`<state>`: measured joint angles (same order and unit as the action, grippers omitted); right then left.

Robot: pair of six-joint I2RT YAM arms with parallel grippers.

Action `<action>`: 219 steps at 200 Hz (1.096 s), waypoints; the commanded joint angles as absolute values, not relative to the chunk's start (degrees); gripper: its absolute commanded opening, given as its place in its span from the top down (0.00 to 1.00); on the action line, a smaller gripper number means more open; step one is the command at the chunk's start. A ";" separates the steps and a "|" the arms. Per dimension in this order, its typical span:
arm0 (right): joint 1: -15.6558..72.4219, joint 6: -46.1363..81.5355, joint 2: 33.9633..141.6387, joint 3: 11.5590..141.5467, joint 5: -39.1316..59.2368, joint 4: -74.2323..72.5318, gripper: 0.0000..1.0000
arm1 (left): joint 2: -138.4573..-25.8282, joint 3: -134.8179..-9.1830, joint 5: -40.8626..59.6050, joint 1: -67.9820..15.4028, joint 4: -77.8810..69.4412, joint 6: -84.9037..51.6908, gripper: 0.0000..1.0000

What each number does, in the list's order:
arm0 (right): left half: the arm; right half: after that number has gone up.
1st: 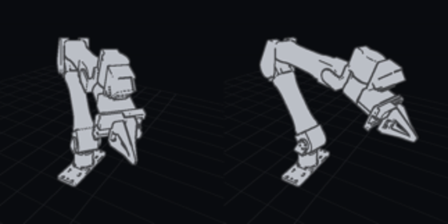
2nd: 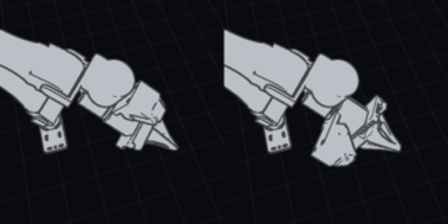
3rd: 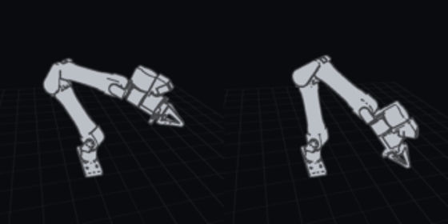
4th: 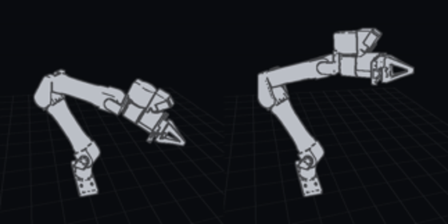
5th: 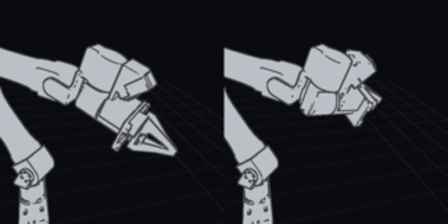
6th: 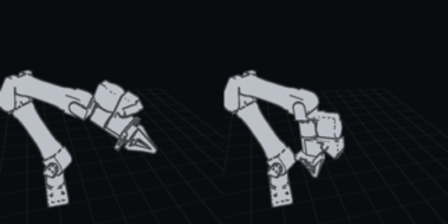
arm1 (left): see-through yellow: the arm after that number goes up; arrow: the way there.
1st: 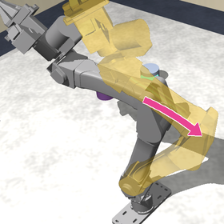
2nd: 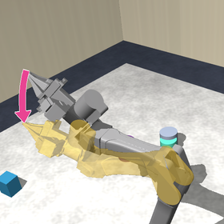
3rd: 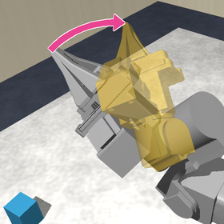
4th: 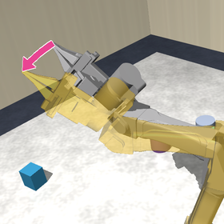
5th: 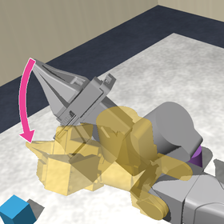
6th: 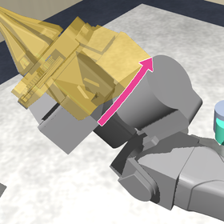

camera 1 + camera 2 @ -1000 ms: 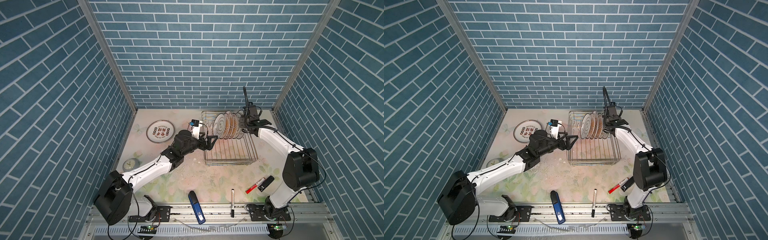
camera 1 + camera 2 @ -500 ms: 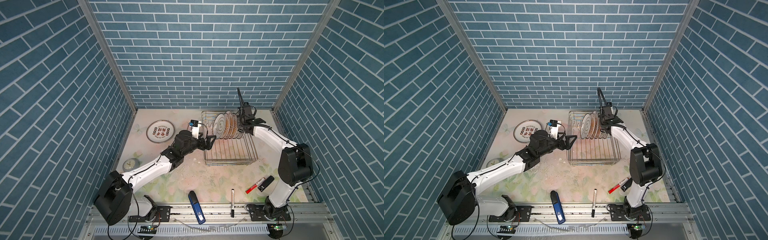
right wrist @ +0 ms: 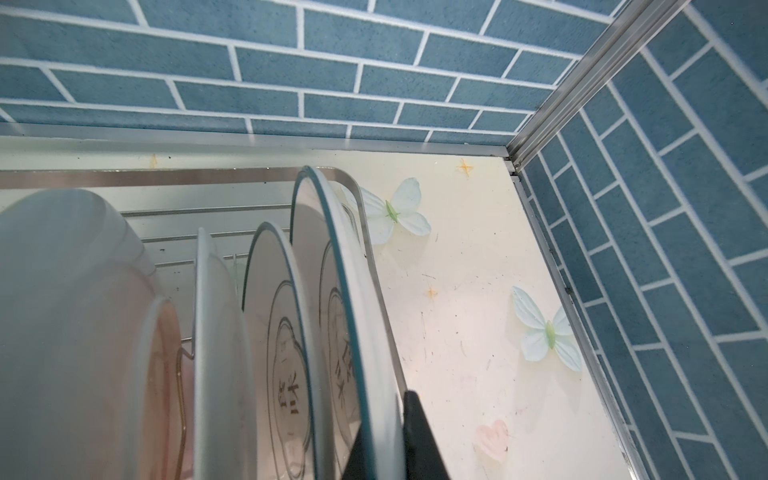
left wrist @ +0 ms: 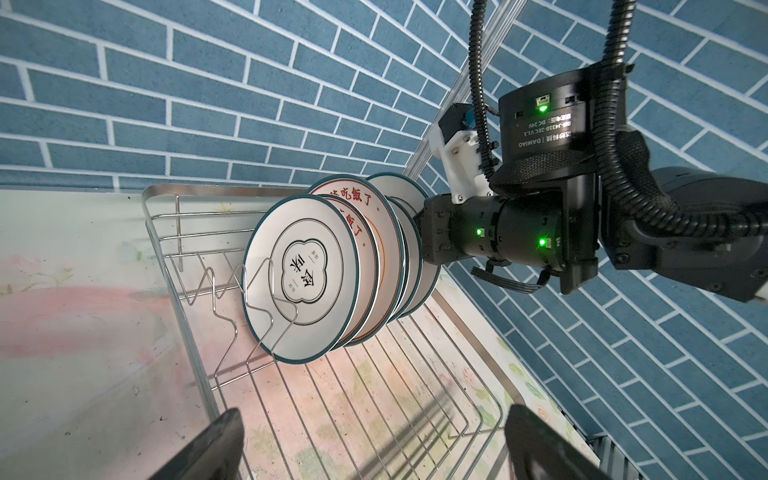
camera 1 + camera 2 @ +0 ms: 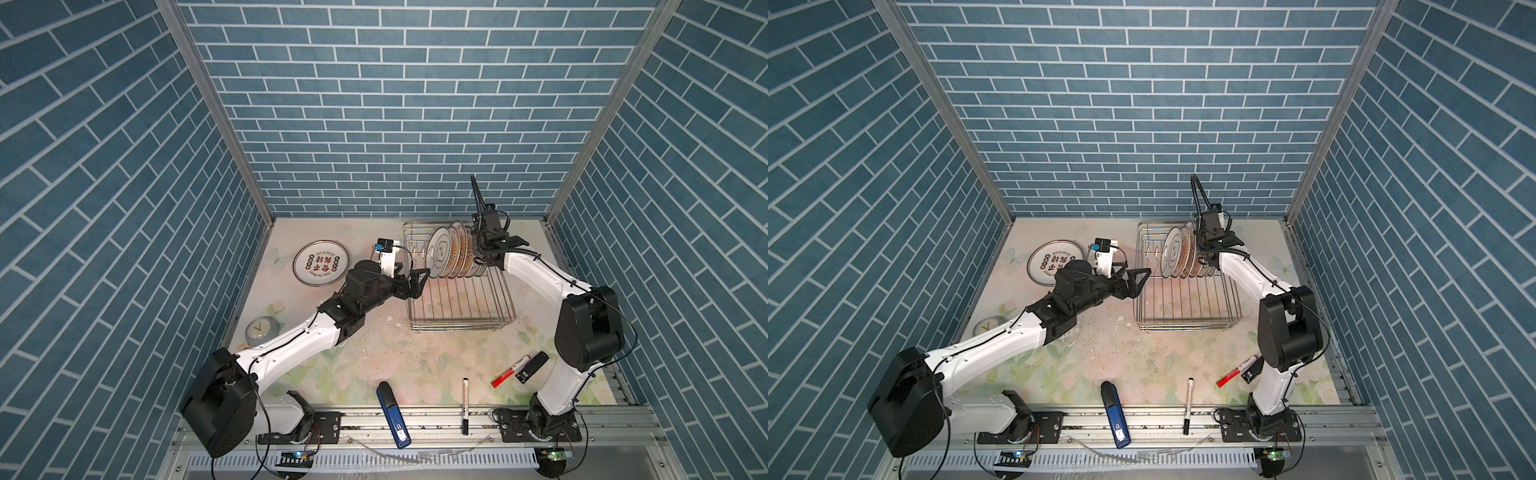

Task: Unload the plates from the dish rack
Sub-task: 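Lower the right gripper onto the rim of the end plate in the rack, then grasp the end plate rim with the right gripper and lift it out of the rack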

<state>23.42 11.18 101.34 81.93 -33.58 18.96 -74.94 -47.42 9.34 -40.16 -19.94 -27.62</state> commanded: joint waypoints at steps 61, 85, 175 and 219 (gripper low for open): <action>26.02 4.94 94.12 84.04 -43.90 17.95 1.00 | -71.07 -45.48 8.15 -40.56 -18.83 -27.55 0.00; 26.52 4.34 92.62 83.92 -45.02 17.79 1.00 | -70.25 -45.26 7.87 -40.52 -18.62 -27.68 0.00; 29.28 -0.07 83.24 78.50 -49.86 11.67 1.00 | -69.25 -45.24 8.68 -40.52 -18.59 -28.03 0.00; 30.31 -0.98 76.67 73.13 -48.34 6.86 1.00 | -68.05 -44.49 11.24 -40.53 -20.08 -27.21 0.00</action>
<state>29.80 0.49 81.17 75.53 -47.55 13.02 -69.82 -45.60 9.30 -40.16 -18.72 -27.81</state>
